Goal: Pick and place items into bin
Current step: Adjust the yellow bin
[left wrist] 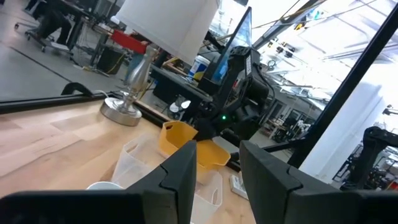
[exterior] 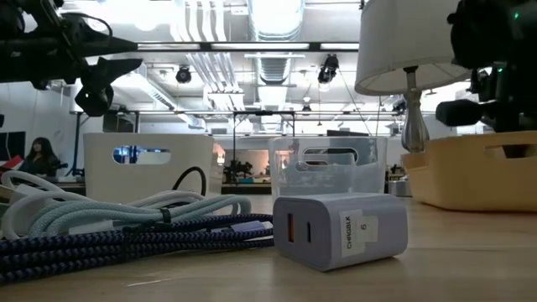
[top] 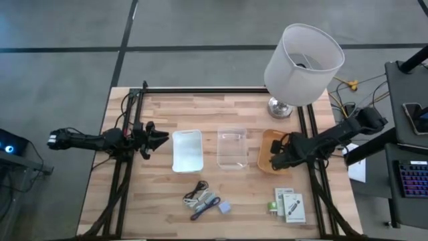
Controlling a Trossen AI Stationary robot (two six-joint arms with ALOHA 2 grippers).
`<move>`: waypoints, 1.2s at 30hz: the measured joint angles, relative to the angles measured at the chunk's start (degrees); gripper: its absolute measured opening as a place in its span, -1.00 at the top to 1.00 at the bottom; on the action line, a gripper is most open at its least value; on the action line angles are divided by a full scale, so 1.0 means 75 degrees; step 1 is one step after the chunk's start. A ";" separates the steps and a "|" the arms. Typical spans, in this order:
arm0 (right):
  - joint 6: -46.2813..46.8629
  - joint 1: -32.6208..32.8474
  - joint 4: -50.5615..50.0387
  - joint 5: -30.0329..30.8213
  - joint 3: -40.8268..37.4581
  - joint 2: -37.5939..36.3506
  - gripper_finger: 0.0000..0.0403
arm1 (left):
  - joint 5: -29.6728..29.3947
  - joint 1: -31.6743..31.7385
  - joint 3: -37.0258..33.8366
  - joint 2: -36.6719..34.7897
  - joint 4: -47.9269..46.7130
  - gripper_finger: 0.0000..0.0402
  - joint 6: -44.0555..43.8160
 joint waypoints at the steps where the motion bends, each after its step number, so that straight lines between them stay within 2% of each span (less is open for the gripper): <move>1: 0.0047 -0.0098 -0.0015 0.0000 0.0007 0.0103 0.94 | -0.0003 0.0000 0.0000 0.0003 0.0021 0.47 0.0000; 8: -0.0101 -0.0824 -0.0579 0.0056 0.0337 0.0772 0.89 | 0.0001 0.0000 0.0000 0.0008 0.0065 0.47 0.0004; 14: -0.0212 -0.0913 -0.2598 0.0061 0.1441 0.0805 0.60 | 0.0006 0.0000 -0.0003 0.0013 0.0118 0.47 0.0007; 20: -0.0847 -0.0904 -0.2528 0.0935 0.1928 0.0620 0.32 | 0.0009 0.0000 -0.0006 0.0033 0.0114 0.47 0.0007; 22: -0.1876 -0.0807 -0.2056 0.1388 0.2150 0.0549 0.28 | 0.0012 0.0000 -0.0006 0.0014 0.0115 0.47 0.0010; 23: -0.2551 -0.0817 -0.1711 0.1416 0.2230 0.0481 0.29 | 0.0011 -0.0001 -0.0006 0.0011 0.0123 0.47 0.0010; 25: -0.3081 -0.1047 -0.1367 0.1162 0.2173 0.0326 0.37 | 0.0010 -0.0001 -0.0006 0.0019 0.0110 0.47 0.0010; 30: -0.1995 -0.1757 -0.0916 0.0984 0.1424 -0.0331 0.86 | 0.0012 0.0000 -0.0009 0.0061 0.0118 0.47 0.0010; 36: -0.2854 -0.2298 0.0396 0.0998 0.1018 -0.0405 0.95 | 0.0008 -0.0001 -0.0009 0.0106 0.0109 0.47 0.0010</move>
